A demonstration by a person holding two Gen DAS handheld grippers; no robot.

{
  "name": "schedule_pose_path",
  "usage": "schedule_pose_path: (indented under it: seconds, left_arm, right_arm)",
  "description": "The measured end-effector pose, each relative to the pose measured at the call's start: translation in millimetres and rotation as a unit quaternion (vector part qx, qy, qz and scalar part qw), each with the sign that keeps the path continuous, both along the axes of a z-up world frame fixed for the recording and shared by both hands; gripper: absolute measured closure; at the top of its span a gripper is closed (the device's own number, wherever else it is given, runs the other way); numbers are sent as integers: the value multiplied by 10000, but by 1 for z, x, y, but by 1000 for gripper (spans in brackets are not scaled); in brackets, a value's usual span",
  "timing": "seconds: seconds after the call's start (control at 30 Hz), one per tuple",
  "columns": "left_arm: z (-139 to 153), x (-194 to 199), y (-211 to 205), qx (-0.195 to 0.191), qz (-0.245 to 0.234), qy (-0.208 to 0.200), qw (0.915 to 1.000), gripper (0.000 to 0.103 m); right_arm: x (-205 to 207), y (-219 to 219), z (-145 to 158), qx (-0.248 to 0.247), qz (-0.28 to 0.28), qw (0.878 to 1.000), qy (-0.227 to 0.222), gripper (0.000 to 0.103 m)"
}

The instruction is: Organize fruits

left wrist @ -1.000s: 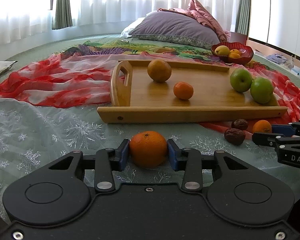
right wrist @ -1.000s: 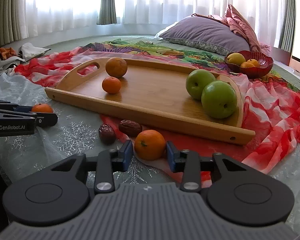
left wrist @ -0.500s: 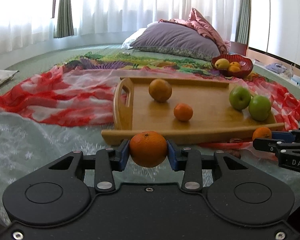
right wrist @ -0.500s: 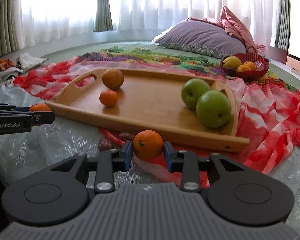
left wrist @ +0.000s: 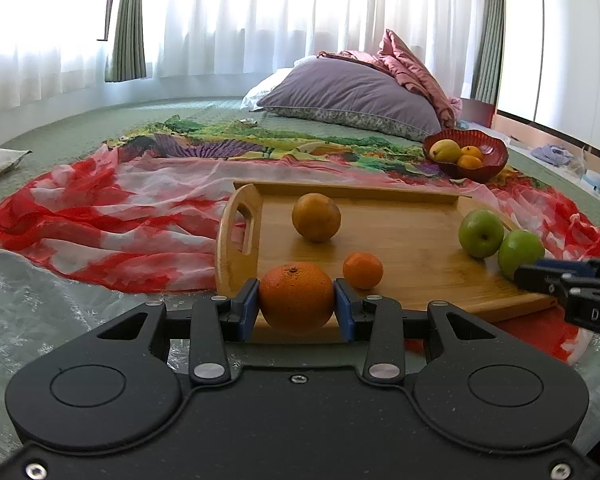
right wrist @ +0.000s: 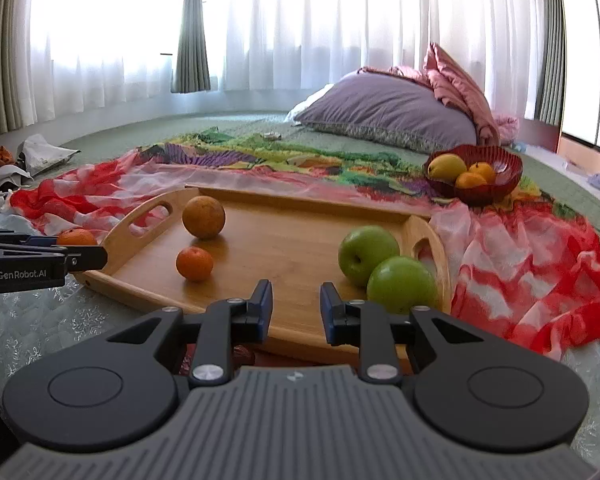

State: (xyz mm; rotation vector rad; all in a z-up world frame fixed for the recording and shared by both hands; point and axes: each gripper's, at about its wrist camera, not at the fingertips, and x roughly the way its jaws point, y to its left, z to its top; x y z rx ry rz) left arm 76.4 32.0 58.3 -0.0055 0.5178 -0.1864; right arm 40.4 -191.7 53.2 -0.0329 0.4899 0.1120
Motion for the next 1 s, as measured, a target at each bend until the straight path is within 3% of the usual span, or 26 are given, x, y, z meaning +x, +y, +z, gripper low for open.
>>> schedule_pose_path:
  seconds: [0.07,0.2,0.27,0.33,0.63,0.9,0.93,0.97,1.0]
  left_arm:
    - [-2,-1,-1,40,-28,1,10000,66]
    - [-7,-3,-4,72,-85,55,9999,66]
    - [-9,-5,-4,74,-94,67,9999,66]
    - [-10,-7,-5,105,-118,64,9999,66]
    - [-13,-7,-7,112,-129,123,9998,66]
    - [-13,-8,-9,134,-147,118,9997,66]
    - [-13,-8,-9,133,-145,115,9997,66]
    - [-13,-8,-10,132,-143,109,9998,66]
    - [-13,-8,-9,132,-141,112,9998,66]
  right_arm:
    - [-1,-2,-5,77,-16,9999,132,65]
    - [-9,0,-19,101,72,9994,332,62]
    - [-17,-2,-25,172,44,9991,383,51]
    - [-30,-6,-31,367,-3,9988,328,47]
    - [-69,2,-40,206,-42,9996,166,47]
    - [-67,17,-54,321,131,9981,517,48]
    - [-68,18,-56,274,126,9984,475,50]
    - [-69,19,-56,235,139,9987,438,62]
    - [-70,19,-55,244,117,9988,416,64]
